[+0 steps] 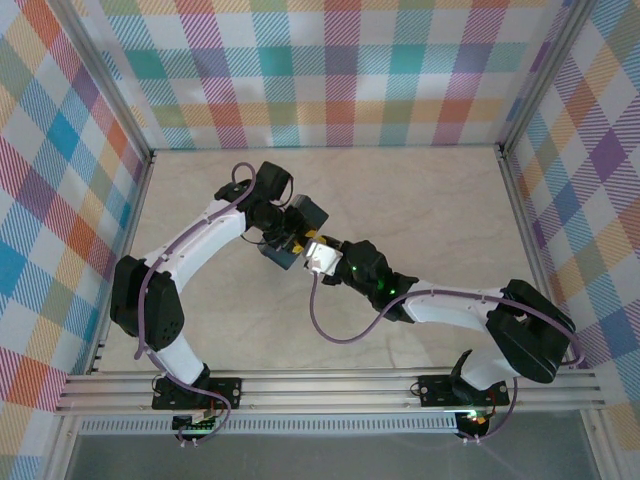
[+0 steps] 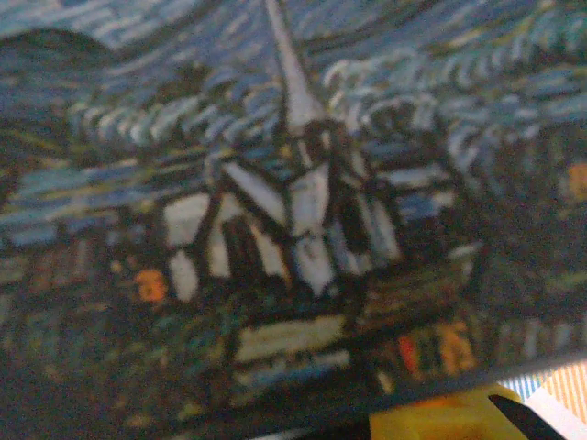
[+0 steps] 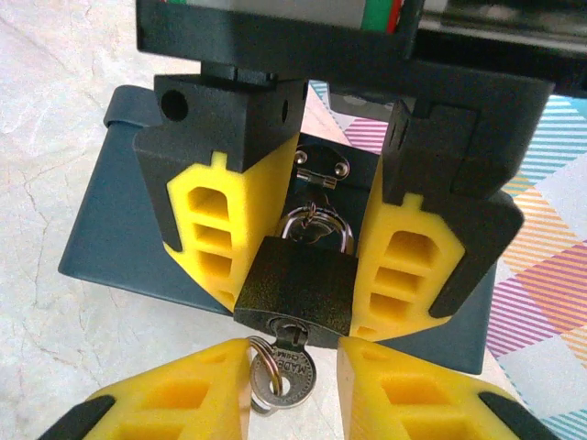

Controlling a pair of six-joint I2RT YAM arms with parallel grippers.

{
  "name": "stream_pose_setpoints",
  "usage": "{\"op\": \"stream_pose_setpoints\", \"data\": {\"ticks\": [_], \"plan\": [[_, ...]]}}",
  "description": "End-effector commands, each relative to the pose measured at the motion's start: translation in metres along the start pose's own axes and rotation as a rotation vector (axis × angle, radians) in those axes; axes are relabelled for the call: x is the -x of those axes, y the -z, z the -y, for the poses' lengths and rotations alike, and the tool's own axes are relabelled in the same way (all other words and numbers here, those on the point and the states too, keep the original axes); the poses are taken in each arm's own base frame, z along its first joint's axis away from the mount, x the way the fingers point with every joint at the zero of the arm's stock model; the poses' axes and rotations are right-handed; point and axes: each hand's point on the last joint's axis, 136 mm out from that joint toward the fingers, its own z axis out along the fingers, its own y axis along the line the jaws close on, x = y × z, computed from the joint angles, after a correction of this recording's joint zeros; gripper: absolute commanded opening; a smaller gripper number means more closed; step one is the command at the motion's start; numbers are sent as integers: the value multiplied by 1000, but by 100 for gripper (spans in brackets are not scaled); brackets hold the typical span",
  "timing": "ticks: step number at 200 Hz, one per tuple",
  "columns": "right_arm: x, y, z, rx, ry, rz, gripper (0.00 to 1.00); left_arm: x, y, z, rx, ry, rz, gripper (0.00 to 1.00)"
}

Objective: Unlock a padlock with a key

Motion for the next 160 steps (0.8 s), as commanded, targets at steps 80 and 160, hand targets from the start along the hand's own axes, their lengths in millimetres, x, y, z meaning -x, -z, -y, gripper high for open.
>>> {"op": "stream_pose_setpoints", "data": {"ticks": [80,160], "plan": [[0,-5,1,-20,30,18,27,-6,17,27,-108,-37,-19,8],[-11,-12,5,-69,55,-15,11,-13,16,32,-125,-40,-45,7]]}}
